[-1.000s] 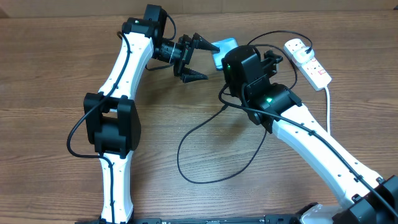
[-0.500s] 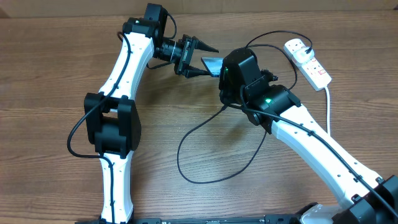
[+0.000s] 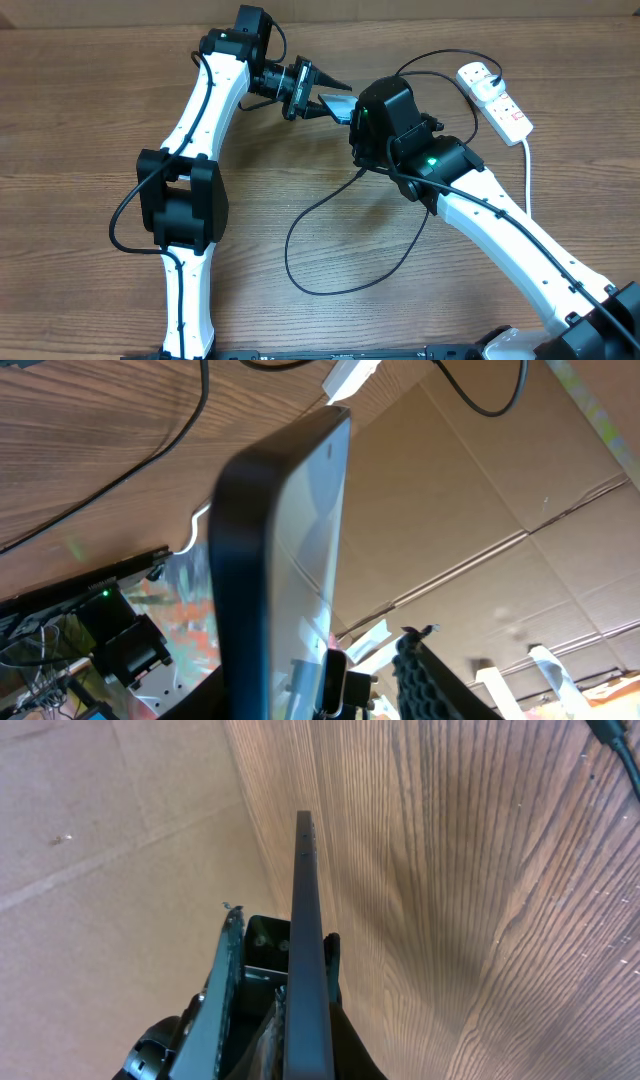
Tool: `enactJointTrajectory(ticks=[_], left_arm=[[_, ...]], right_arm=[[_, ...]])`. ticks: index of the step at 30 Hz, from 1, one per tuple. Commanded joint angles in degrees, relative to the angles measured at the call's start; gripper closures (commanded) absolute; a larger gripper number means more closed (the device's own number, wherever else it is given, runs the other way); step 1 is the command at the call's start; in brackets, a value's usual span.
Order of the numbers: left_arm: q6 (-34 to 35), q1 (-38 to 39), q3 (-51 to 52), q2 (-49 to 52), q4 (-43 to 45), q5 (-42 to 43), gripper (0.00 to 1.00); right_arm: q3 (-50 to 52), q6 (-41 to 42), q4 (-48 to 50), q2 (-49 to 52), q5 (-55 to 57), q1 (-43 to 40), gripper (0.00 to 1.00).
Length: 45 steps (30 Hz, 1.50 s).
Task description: Plug charger to phone and switch on socket
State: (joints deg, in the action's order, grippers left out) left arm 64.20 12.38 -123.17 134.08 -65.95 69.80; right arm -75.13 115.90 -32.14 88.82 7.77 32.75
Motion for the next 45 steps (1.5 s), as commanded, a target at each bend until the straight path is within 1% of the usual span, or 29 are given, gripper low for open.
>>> enactJointTrajectory(ticks=[1,6,10,16,20,26,29,30,32,33,34,37,38,41,43,45], left_arm=[[0.57,0.39,-1.49,-0.33,0.26,0.52,0.66],[0.57,0.39,-1.49,-0.33,0.26,0.26,0.76],[0.61,0.39,-1.49,-0.33,0.26,0.26,0.79],[0.81,0.39,-1.49,-0.33,0.26,0.28,0.81],[0.79,0.39,-1.49,-0.33,0.26,0.28,0.85],[0.79,0.39,-1.49,-0.33,0.24,0.28,0.95],[0.76,0.39,-1.49,-0.33,0.24,0.28,0.96],[0.76,0.39,-1.49,-0.33,0.26,0.28,0.96],[0.76,0.39,-1.49,-0.33,0.26,0.28,0.96],[0.72,0.39,-1.49,-0.33,0.26,0.26,0.96],[0.68,0.39,-1.49,-0.33,0.26,0.24,0.96],[0.35,0.26,-1.49,-0.33,0.28,-1.86,0.96],[-0.15,0.09,-1.49,-0.33,0.33,-3.63,0.96],[-4.70,-0.74,-1.49,-0.33,0.68,-10.43,0.96],[-9.60,-1.60,-1.49,-0.33,0.66,-15.45,0.96],[-15.82,-2.58,-1.49,-0.33,0.66,-18.38,0.96]], right_arm=[[-1.44,6.08,0.55,-0.15,-1.44,0.28,0.95],[-1.44,6.08,0.63,-0.15,-2.16,0.28,0.94],[-1.44,6.08,1.79,-0.15,-3.58,0.28,0.92],[-1.44,6.08,2.82,-0.15,-5.22,0.28,0.92],[-1.44,6.05,3.34,-0.15,-6.45,0.28,0.92],[-1.44,6.05,3.32,-0.13,-6.58,0.28,0.92],[-1.44,5.57,3.28,-0.13,-6.64,0.28,0.92],[-1.44,5.55,3.19,-0.13,-6.64,0.28,0.90],[-1.44,4.52,3.15,-0.13,-6.62,0.28,0.83],[-1.44,2.38,3.34,-0.13,-6.60,0.28,0.76],[-1.44,0.57,3.41,-0.13,-6.51,0.28,0.72],[-1.44,-6.36,3.43,-0.13,-6.21,0.11,0.65],[-1.44,-8.94,3.45,-0.15,-6.14,-0.07,0.61],[-1.44,-18.51,3.58,-0.74,-6.45,-0.90,0.51],[-1.44,-26.34,3.48,-1.92,-7.23,-1.42,0.41],[-1.44,-33.05,3.32,-3.48,-8.44,-1.97,0.32]])
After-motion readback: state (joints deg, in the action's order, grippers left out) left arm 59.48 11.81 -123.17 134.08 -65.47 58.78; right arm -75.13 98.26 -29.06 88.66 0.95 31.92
